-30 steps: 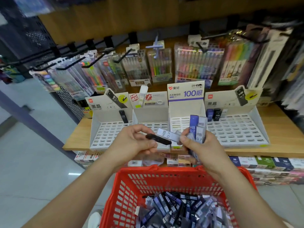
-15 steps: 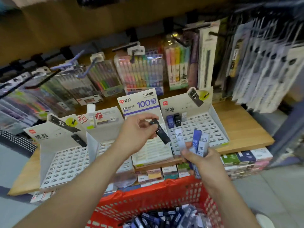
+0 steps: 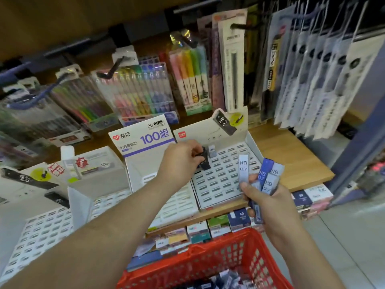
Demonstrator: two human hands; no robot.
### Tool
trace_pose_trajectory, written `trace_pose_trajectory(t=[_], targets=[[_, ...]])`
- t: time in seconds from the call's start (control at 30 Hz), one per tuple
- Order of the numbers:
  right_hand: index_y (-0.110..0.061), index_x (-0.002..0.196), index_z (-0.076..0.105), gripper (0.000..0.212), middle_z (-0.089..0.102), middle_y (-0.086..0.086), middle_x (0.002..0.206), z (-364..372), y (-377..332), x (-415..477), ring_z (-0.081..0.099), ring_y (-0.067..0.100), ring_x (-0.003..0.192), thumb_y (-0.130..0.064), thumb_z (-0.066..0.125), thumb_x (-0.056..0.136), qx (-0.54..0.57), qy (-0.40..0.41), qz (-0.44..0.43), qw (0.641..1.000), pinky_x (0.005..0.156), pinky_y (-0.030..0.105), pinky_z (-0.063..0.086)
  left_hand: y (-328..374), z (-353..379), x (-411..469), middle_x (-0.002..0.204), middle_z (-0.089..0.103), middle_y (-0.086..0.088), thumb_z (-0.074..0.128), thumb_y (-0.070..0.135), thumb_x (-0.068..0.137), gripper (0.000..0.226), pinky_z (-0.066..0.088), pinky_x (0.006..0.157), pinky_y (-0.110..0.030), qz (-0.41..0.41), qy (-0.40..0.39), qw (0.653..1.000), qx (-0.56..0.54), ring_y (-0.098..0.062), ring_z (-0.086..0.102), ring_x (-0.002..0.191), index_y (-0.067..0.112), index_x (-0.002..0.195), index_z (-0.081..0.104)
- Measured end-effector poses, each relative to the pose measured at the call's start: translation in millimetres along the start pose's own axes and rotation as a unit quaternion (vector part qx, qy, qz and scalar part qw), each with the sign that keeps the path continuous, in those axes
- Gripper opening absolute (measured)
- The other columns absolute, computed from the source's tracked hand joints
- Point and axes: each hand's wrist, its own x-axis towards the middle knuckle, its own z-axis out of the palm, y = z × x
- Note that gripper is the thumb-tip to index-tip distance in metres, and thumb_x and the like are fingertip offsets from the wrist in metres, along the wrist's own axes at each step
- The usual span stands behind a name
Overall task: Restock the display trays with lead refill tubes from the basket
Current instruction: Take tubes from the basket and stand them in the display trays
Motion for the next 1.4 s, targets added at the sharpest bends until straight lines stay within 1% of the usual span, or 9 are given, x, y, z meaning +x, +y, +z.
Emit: trace_pose_trajectory(t=[0.17,0.4,0.5,0.57,0.63,0.83,1.03,1.13,1.4], targets=[[-0.015,0.086,0.065,0.011,0.069,0.005,0.075,-2.2,5.7,-2.7,0.061,0.018,0.065,-0.007,0.072,0.085,0.01,-0.007,0.02,1.0,0.046,0.028,0.045,-2.7,6.5,2.0,0.113,0.068,-0.001,0.063,0.015,0.089,0.024,0.041,0.094,-0.023,0.049,-0.014,0.998,0.027,-0.019,0.059,0.107,0.014,0.112,0.071],[-0.027,0.073,0.072,0.017,0.069,0.009,0.076,-0.5,2.2,-4.3,0.06,0.019,0.065,-0.014,0.075,0.083,-0.01,-0.031,0.002,0.999,0.047,0.03,0.046,6.4,11.0,5.4,0.108,0.066,-0.002,0.052,0.012,0.094,0.027,0.046,0.087,-0.031,0.084,-0.025,0.988,0.126,-0.022,0.058,0.101,0.02,0.112,0.07],[-0.021,0.084,0.071,0.006,0.068,0.011,0.078,-2.1,1.5,-3.3,0.059,0.018,0.064,-0.018,0.076,0.083,-0.023,-0.041,-0.002,0.999,0.047,0.028,0.045,17.0,-1.4,-0.6,0.106,0.07,-0.001,0.052,0.01,0.095,0.025,0.053,0.084,-0.028,-0.037,-0.04,0.993,-0.101,-0.015,0.064,0.089,0.019,0.108,0.071],[-0.016,0.09,0.069,0.009,0.065,0.016,0.078,-3.5,0.7,-2.9,0.057,0.02,0.064,-0.017,0.075,0.084,-0.042,-0.054,-0.007,0.998,0.046,0.027,0.045,25.6,-11.1,-12.3,0.101,0.071,-0.006,0.056,0.013,0.095,0.021,0.057,0.073,-0.025,-0.11,-0.119,0.933,-0.322,-0.012,0.066,0.078,0.018,0.109,0.07],[-0.016,0.09,0.069,0.009,0.063,0.013,0.073,-5.1,-1.4,-3.1,0.055,0.022,0.064,-0.018,0.075,0.084,-0.063,-0.069,-0.009,0.996,0.047,0.027,0.045,28.1,-12.5,-21.8,0.1,0.071,-0.009,0.061,0.014,0.091,0.021,0.057,0.071,-0.025,-0.1,-0.175,0.908,-0.367,-0.013,0.065,0.078,0.018,0.111,0.069],[-0.015,0.092,0.068,0.01,0.061,0.01,0.07,-6.6,-0.6,-2.7,0.047,0.026,0.06,-0.015,0.074,0.085,-0.086,-0.107,-0.007,0.99,0.044,0.03,0.04,28.7,-14.7,-26.5,0.082,0.073,-0.009,0.073,0.005,0.08,0.013,0.057,0.068,-0.026,-0.12,-0.13,0.922,-0.343,-0.018,0.069,0.071,0.015,0.088,0.074],[-0.026,0.096,0.073,0.025,0.073,0.012,0.083,-15.4,1.2,1.8,0.059,0.029,0.066,-0.002,0.066,0.089,-0.058,-0.046,-0.031,0.997,0.048,0.032,0.046,13.6,-18.1,2.5,0.072,0.072,0.002,0.077,0.012,0.078,0.012,0.057,0.077,-0.031,-0.138,0.068,0.954,-0.257,-0.017,0.069,0.073,0.023,0.078,0.073],[-0.028,0.105,0.071,0.03,0.075,0.005,0.081,-17.3,2.1,4.3,0.063,0.035,0.071,-0.003,0.066,0.089,-0.046,-0.026,-0.039,0.998,0.053,0.036,0.047,18.3,-5.3,13.1,0.078,0.07,0.008,0.075,0.014,0.08,0.007,0.052,0.081,-0.021,-0.093,0.083,0.977,-0.173,-0.006,0.064,0.073,0.018,0.086,0.076],[-0.024,0.103,0.071,0.024,0.067,0.009,0.064,-17.2,2.4,3.7,0.057,0.023,0.062,-0.005,0.067,0.089,-0.012,-0.017,-0.021,1.0,0.049,0.029,0.043,18.9,15.9,21.7,0.087,0.072,0.004,0.07,0.014,0.084,0.01,0.047,0.08,-0.019,-0.024,0.059,0.996,-0.062,-0.01,0.063,0.08,0.015,0.092,0.076]])
